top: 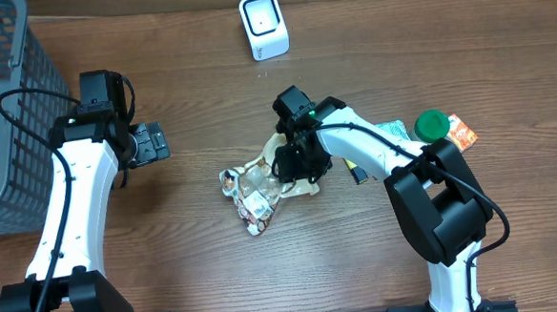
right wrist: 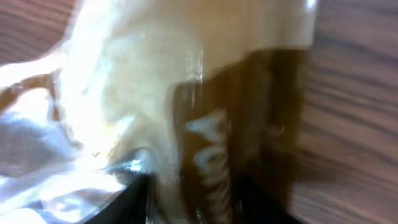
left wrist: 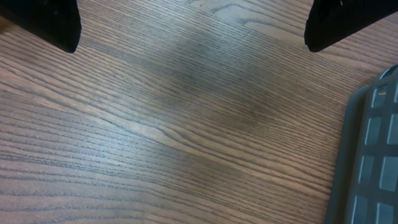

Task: Scan the item barcode
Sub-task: 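Lift the Pantree bag and carry it toward the scanner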

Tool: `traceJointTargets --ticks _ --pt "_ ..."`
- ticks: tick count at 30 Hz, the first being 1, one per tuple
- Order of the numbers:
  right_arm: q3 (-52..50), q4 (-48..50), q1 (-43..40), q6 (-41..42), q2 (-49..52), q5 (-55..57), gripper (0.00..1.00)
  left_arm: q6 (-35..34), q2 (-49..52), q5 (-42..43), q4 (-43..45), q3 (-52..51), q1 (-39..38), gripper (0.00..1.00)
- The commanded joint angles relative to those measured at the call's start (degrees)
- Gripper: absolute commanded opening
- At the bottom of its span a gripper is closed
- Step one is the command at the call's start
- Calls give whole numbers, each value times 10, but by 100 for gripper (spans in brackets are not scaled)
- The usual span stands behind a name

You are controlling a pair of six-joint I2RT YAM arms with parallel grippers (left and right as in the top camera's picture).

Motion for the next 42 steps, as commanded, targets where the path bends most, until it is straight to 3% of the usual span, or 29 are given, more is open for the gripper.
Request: traceJointTargets --ticks 1,8,15,18,26,31,37,42 --pt "0 -6 -9 -37 -7 -36 35 -2 4 -6 1 3 2 100" --pt "32 -16 -48 -70 -53 -122 30 -2 4 -6 1 3 2 100" --pt "32 -20 -95 -108 -138 -214 15 -2 4 -6 1 3 2 100" --pt "32 -25 -107 -108 -162 -229 4 -2 4 -6 1 3 2 99" --pt "31 -40 -113 -108 -170 -250 4 -2 4 -6 1 3 2 100" --pt "36 3 -117 -108 -170 -249 4 -2 4 -6 1 3 2 100" --pt "119 10 -122 -109 -170 -241 3 -2 4 -6 1 3 2 100" --pt "210 12 -120 -120 -170 -157 3 -2 4 -6 1 3 2 100"
